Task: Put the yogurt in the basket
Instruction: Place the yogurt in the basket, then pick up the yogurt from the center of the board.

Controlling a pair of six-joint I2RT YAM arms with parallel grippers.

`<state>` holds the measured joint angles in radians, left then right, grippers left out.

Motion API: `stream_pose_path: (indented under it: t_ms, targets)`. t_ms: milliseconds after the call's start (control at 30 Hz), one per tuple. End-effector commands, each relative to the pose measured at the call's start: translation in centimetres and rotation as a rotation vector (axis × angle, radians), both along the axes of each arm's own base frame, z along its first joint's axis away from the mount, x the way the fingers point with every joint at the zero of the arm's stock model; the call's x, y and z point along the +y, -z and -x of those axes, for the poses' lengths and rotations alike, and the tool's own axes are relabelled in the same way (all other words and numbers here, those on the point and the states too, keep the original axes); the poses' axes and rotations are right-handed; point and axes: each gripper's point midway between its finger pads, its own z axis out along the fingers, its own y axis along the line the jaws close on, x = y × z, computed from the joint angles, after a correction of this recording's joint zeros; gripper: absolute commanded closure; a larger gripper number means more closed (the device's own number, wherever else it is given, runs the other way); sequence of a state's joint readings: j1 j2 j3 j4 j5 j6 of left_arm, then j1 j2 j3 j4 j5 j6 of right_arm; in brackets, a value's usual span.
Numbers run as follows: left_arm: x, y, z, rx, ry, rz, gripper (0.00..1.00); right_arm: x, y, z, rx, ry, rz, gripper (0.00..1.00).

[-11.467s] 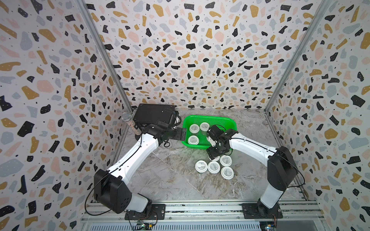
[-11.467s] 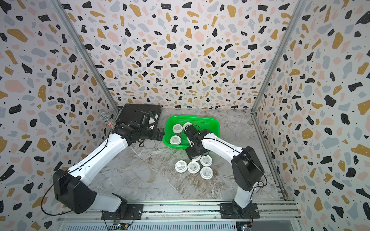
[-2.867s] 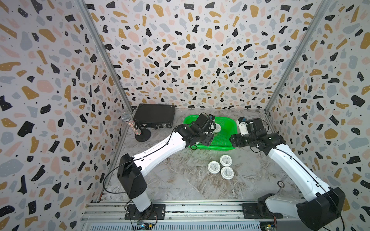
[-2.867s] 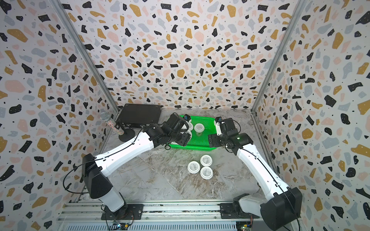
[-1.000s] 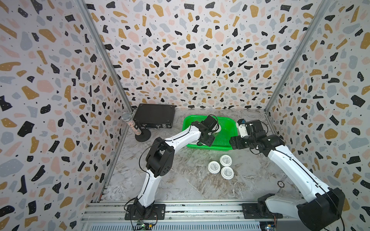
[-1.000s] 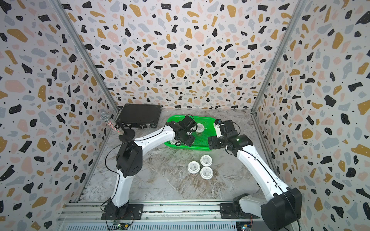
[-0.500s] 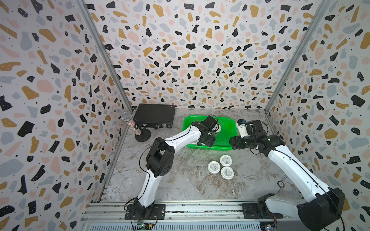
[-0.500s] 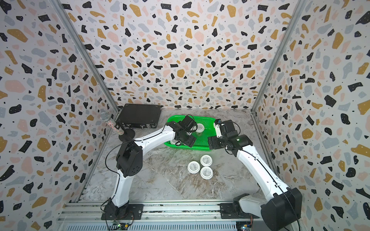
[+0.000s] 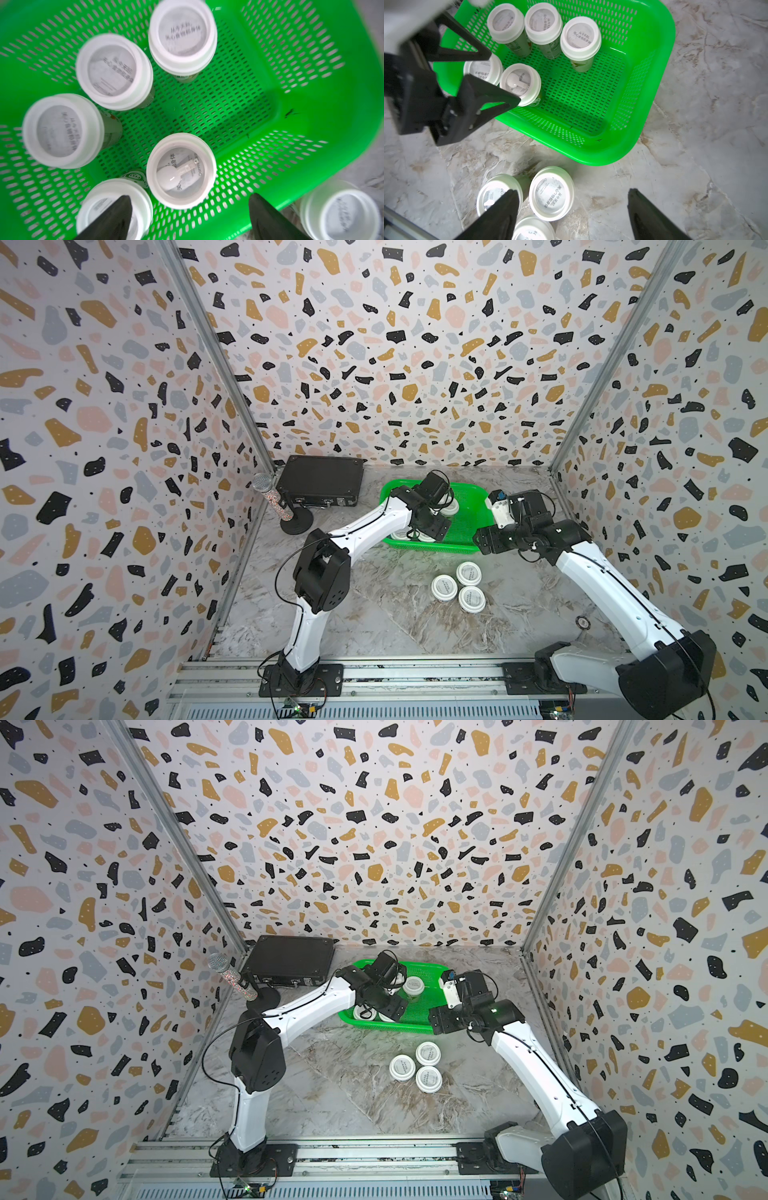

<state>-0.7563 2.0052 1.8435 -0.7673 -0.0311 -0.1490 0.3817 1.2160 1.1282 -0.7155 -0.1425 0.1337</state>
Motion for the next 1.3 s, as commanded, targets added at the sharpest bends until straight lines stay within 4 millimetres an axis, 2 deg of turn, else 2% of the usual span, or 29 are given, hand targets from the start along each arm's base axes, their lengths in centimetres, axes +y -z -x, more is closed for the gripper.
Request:
stream_pose_path:
  t_ms: [0, 133, 233, 433, 633, 800, 1267]
  targets:
    - [0.3, -4.9, 0.6, -0.066, -0.01, 0.11, 0.08, 0.9, -0.1, 2.1, 0.059, -0.088, -0.043, 0.14]
    - [2.4, -7.0, 1.6, -0.111, -0.05, 0.153, 0.07, 1.1, 1.0, 3.7, 0.131, -0.121, -0.051, 0.17]
    - [4.9, -7.5, 2.5, -0.135, -0.104, 0.181, 0.07, 1.0, 2.0, 4.7, 0.172, -0.131, -0.049, 0.18]
    - [9.9, -7.2, 5.0, -0.18, -0.19, 0.2, 0.05, 1.2, 4.6, 5.9, 0.26, -0.139, -0.021, 0.2]
    - [13.0, -6.5, 6.8, -0.199, -0.205, 0.169, 0.04, 1.5, 6.5, 5.8, 0.286, -0.131, 0.053, 0.18]
    - [14.4, -5.7, 7.3, -0.198, -0.214, 0.134, 0.03, 1.5, 7.9, 5.3, 0.295, -0.104, 0.121, 0.17]
    - [14.2, -5.4, 7.1, -0.187, -0.206, 0.123, 0.02, 2.8, 9.5, 3.6, 0.287, -0.092, 0.206, 0.13]
